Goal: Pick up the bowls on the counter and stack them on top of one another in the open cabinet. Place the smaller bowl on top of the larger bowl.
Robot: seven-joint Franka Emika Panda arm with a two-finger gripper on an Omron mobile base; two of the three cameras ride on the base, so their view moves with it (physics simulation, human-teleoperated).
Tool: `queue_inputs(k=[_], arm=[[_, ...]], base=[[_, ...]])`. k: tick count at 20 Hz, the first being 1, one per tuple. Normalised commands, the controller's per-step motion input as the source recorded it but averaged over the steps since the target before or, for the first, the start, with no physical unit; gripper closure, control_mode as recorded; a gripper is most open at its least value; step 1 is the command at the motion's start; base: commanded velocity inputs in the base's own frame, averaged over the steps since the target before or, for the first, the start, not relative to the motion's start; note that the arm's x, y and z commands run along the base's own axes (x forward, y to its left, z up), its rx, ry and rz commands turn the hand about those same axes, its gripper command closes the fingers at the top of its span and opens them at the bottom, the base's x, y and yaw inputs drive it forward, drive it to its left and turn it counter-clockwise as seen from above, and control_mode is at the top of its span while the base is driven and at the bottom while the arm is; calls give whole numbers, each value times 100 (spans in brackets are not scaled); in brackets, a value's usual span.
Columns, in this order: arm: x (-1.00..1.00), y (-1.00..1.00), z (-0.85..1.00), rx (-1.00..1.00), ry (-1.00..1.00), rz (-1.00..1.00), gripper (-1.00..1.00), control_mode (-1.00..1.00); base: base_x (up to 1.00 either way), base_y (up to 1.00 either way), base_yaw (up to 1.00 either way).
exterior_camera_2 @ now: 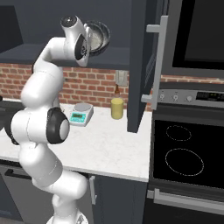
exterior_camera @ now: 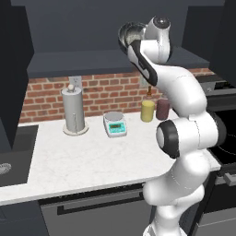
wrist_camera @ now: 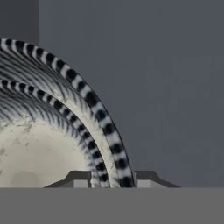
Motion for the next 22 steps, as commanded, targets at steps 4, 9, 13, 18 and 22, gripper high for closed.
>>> queue_inputs(k=[4, 9, 13, 18, 22], arm=[[30, 0, -59, 0, 0, 3, 100, -100], [28, 6, -63, 0, -2, 2, -100, -100], [17, 1, -32, 0, -17, 0, -100, -100], [2, 0, -1, 0, -29, 0, -100, -100], [-1, 2, 2, 0, -41, 0, -100, -100]], base=[[0, 0, 0], [0, 0, 0], [0, 0, 0], [0, 0, 0], [0, 0, 0]])
